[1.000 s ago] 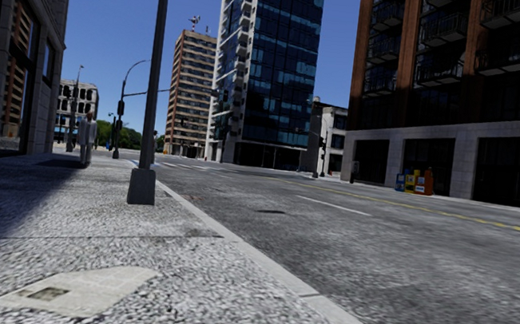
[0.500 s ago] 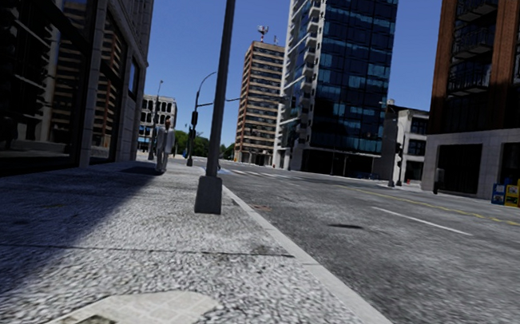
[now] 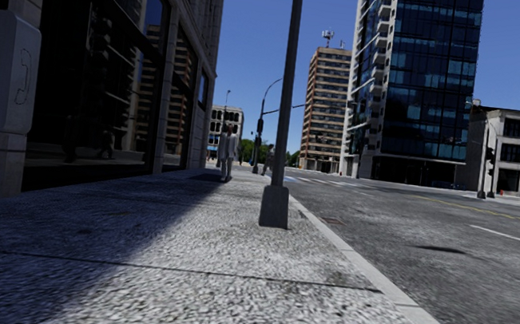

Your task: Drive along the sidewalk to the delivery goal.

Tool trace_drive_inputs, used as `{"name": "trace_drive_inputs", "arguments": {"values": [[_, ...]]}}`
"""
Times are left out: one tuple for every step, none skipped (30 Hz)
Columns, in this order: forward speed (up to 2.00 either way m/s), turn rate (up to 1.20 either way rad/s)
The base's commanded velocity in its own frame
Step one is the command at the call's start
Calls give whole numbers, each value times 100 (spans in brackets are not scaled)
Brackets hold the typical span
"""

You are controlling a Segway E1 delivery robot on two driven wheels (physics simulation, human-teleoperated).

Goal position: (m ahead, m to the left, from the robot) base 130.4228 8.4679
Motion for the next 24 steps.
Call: {"name": "trace_drive_inputs", "arguments": {"values": [[105,55],[106,55],[106,55],[106,55],[106,55],[108,55],[109,55],[110,55],[110,55],[110,55],[110,55],[113,55],[114,55],[116,55],[117,55],[119,55],[120,55],[122,55],[122,55],[123,55],[124,55],[126,55],[126,55],[127,55]]}}
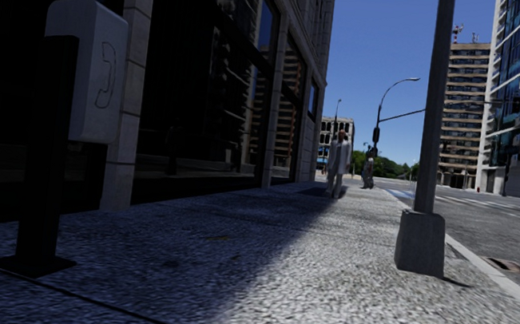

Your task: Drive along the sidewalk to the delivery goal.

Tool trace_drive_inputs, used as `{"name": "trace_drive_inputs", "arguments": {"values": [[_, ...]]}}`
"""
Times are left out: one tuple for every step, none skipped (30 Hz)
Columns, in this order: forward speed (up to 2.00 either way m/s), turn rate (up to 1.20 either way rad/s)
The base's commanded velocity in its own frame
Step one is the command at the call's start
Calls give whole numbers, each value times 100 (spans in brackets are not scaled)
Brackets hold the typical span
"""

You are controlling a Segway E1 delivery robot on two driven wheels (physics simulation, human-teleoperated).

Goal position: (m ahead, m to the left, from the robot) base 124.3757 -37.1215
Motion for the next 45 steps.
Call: {"name": "trace_drive_inputs", "arguments": {"values": [[127,55],[127,49],[127,34],[127,19],[129,10],[132,5],[136,3],[137,2],[138,2],[141,2],[143,0],[146,0],[146,0],[151,0],[154,0],[157,0],[164,0],[168,0],[171,0],[172,0],[172,0],[172,2],[172,12],[175,18],[175,18],[177,24],[177,27],[178,29],[178,29],[178,29],[178,29],[178,29],[178,29],[178,29],[178,29],[178,29],[178,29],[178,29],[178,23],[178,0],[178,0],[178,0],[178,0],[178,0],[179,0]]}}
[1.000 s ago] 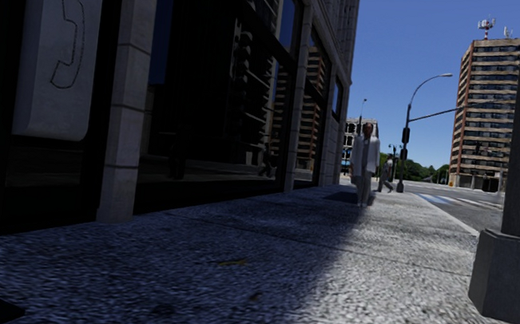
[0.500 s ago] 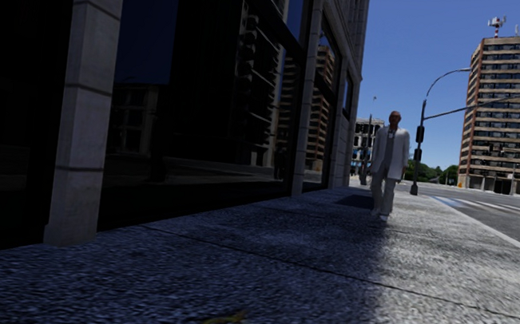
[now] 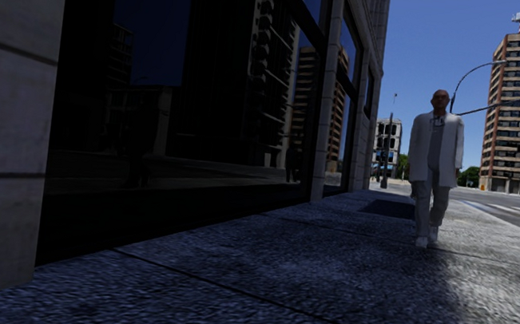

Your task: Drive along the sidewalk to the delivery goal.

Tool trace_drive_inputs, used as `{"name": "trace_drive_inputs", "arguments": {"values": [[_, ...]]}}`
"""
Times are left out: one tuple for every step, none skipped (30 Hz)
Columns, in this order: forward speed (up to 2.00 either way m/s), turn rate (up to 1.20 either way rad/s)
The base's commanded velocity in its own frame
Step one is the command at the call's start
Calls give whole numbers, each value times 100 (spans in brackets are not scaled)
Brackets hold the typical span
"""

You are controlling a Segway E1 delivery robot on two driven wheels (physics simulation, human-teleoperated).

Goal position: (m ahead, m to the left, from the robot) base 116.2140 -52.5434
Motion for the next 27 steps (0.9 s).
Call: {"name": "trace_drive_inputs", "arguments": {"values": [[179,0],[179,0],[179,0],[179,0],[179,0],[181,0],[182,0],[183,0],[183,0],[183,0],[183,0],[183,12],[183,21],[184,22],[190,2],[190,2],[192,0],[193,0],[193,0],[193,0],[193,0],[192,-26],[191,-56],[189,-68],[187,-71],[183,-72],[179,-73]]}}
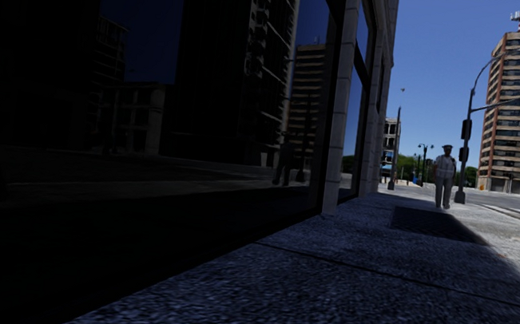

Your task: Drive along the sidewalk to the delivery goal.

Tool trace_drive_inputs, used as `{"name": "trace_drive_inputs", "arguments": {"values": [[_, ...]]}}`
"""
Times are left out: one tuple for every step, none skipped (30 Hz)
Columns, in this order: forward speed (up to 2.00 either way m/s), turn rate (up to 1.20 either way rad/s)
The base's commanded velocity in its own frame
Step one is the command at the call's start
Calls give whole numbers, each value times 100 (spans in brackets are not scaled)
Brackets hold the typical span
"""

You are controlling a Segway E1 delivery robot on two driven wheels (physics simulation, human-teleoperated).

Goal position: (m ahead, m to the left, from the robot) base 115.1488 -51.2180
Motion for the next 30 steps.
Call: {"name": "trace_drive_inputs", "arguments": {"values": [[167,-73],[157,-74],[149,-74],[144,-74],[137,-74],[134,-74],[133,-74],[132,-74],[132,-74],[132,-74],[132,-74],[140,0],[142,0],[142,0],[143,0],[144,0],[146,0],[147,0],[147,0],[148,-16],[148,-22],[148,-22],[150,-23],[150,-23],[157,-17],[167,-1],[174,0],[179,0],[182,0],[184,0]]}}
